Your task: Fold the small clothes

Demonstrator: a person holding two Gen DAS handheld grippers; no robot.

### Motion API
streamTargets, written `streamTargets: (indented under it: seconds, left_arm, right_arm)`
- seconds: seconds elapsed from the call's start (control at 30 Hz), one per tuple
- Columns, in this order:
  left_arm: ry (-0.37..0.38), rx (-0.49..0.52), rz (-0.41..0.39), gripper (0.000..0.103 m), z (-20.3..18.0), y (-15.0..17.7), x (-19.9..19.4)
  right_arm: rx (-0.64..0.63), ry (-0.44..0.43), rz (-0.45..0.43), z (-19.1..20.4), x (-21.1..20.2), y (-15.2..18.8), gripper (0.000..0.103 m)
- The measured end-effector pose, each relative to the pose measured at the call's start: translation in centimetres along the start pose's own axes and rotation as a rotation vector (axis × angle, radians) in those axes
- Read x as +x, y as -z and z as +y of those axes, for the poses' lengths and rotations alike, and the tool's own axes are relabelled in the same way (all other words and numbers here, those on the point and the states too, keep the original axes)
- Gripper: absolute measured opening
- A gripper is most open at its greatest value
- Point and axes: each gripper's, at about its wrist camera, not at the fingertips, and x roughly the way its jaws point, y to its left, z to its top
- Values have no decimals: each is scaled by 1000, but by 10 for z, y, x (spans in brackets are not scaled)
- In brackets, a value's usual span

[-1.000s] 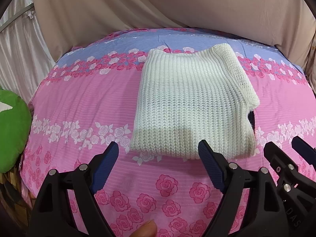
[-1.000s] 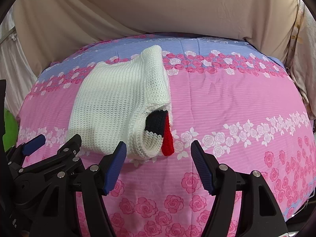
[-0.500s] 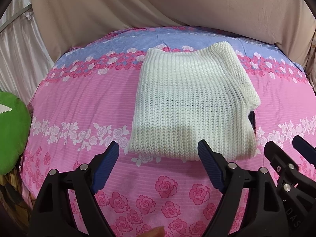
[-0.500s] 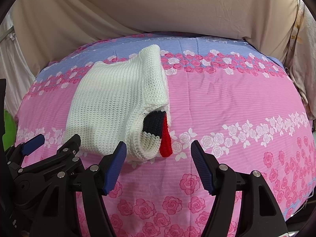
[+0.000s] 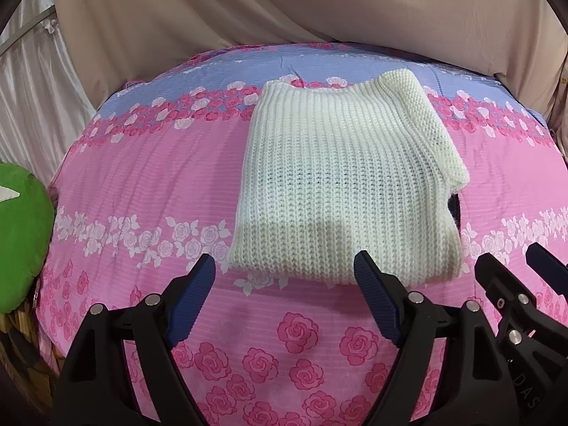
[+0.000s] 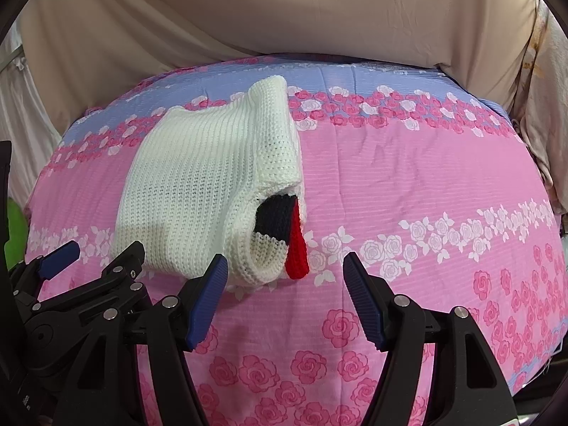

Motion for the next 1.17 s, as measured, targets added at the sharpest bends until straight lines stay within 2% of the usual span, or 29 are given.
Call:
streamTargets:
  seconds: [0.7, 1.17]
  left_arm:
    - [6, 11, -11, 72, -6, 1, -4]
    - [18, 12, 9, 71, -5, 1, -2]
  right_arm:
    - [5, 18, -1, -1, -4, 2, 66]
    - [6, 30, 5, 2, -5, 1, 64]
